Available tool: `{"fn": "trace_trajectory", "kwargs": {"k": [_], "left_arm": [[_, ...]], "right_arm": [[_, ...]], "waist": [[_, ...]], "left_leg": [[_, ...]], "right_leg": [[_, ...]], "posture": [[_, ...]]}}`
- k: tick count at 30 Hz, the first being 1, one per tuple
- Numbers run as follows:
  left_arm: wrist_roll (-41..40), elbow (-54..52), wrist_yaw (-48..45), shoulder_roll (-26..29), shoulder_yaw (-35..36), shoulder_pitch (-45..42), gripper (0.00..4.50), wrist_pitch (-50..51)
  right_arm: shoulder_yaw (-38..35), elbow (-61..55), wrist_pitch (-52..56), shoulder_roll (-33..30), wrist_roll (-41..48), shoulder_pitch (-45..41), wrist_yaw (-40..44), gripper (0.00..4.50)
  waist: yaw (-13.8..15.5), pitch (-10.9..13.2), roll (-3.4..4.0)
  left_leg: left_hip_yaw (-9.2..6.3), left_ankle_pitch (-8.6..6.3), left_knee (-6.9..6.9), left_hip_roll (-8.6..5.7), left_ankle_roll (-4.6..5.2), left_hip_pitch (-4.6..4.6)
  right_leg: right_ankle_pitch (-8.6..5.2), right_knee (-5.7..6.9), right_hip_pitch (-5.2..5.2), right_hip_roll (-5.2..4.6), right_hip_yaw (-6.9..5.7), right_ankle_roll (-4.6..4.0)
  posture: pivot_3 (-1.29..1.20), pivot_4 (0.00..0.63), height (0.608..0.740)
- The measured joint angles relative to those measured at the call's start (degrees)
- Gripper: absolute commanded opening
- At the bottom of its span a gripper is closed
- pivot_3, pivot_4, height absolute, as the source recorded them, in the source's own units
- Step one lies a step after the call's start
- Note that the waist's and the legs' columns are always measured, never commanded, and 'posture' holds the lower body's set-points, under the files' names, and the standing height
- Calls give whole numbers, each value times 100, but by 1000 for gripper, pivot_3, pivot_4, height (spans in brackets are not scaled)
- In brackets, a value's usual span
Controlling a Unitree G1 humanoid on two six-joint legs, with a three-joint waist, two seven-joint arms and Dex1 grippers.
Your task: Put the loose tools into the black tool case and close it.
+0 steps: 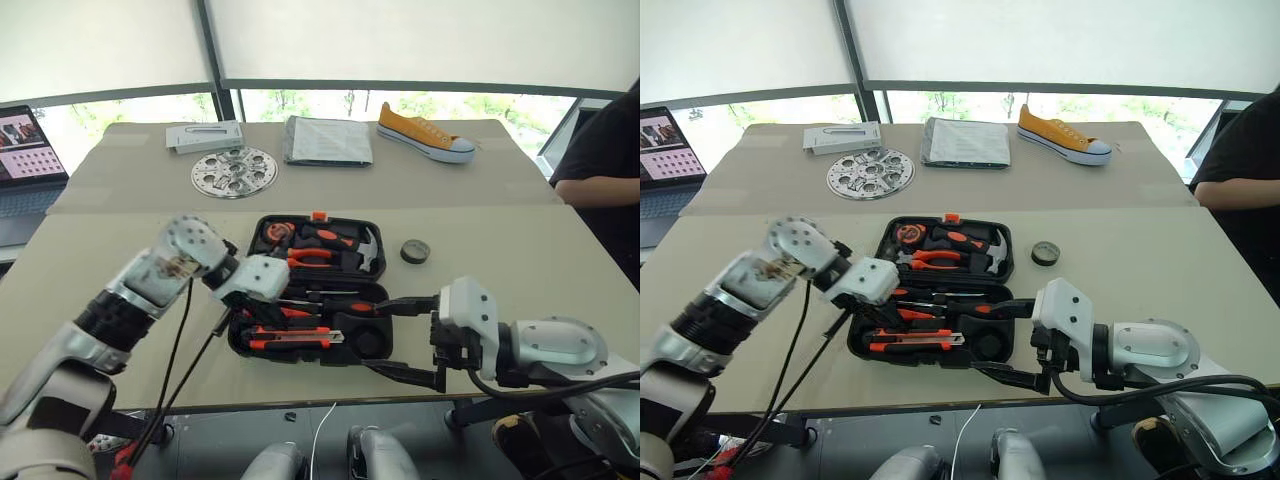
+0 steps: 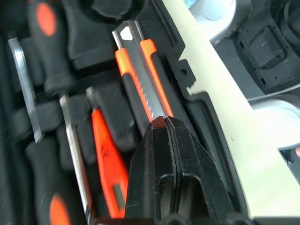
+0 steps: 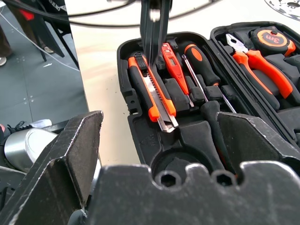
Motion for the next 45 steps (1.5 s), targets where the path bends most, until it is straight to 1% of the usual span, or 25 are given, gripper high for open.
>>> {"fn": "trace_trajectory", "kwargs": {"k": [3,7,11,16,19,22,25,29,32,34,38,41,44,45], "left_arm": [[285,159,34,-160,-142,-24,39,-487],[800,484,91,-397,-193,-109,39,-1481],[928,632,80,-478,-162,-55,39,-1846],[905,567,73,-473,-45,45,39,-1815],[810,580,45,-474,18,29,39,-1598],[494,592,9,-383,23,-4,39,-1212],[147,464,0,-132,38,-78,39,-974],[-282,71,0,463,-35,-150,39,-897],[-395,-84,-1,653,-99,-119,39,-898],[-346,-99,-1,672,-172,-32,39,-985],[106,80,-1,431,-241,168,39,-1493],[226,51,22,423,-214,300,39,-1681],[510,113,64,288,-142,319,39,-2073],[620,174,92,202,-124,304,39,-2257]], "right_arm": [[-3,-26,7,-1,0,39,-10,4500],[-29,-65,7,0,0,240,-41,4500],[-51,-169,7,1,0,394,-125,4500],[-68,-173,6,1,0,462,-154,4500],[-68,-172,6,1,-2,465,-161,4500],[-68,-166,5,1,-4,463,-161,4500],[-66,-159,5,1,-4,452,-158,4500],[-63,-153,6,1,-2,396,-155,4500],[-55,-147,6,2,-1,371,-152,4500],[-47,-146,7,1,0,298,-150,4500],[-47,-143,9,1,0,258,-148,4500],[-47,-134,23,1,0,250,-148,4500],[-54,-117,47,-5,2,253,-150,4500],[-66,-117,55,-7,5,254,-153,4500]], "waist": [[3,0,0],[49,-2,0],[81,-18,6],[73,-25,10],[72,-24,10],[66,-21,5],[62,-19,3],[33,-19,3],[26,-18,4],[23,-18,4],[39,-18,4],[34,-19,5],[66,-26,15],[98,-34,28]], "left_leg": [[0,0,-1,1,0,1],[0,0,2,0,0,8],[0,-1,2,2,1,16],[0,-1,2,3,2,18],[0,-1,2,3,2,15],[0,0,2,3,2,5],[0,-1,2,3,2,2],[0,-1,0,1,2,4],[-1,-1,2,1,2,3],[0,-1,2,0,2,3],[0,-1,2,0,2,3],[0,-1,1,1,2,6],[0,-1,1,1,2,16],[0,-1,1,0,3,19]], "right_leg": [[0,-1,0,0,0,0],[1,-2,11,-3,2,1],[0,-1,19,-2,3,6],[-1,3,18,1,3,7],[-1,2,16,2,2,6],[-1,4,5,4,2,6],[0,3,0,4,2,4],[0,0,1,3,2,3],[0,1,2,3,2,3],[0,0,4,2,2,4],[0,-1,4,2,2,3],[0,-1,5,2,3,3],[0,-3,16,1,3,4],[0,-5,25,-3,3,6]], "posture": [[0,150,740],[0,150,740],[0,150,740],[0,150,740],[0,150,740],[0,150,740],[0,150,740],[0,150,740],[0,150,740],[0,150,740],[0,150,740],[0,150,740],[0,150,740],[0,150,740]]}}
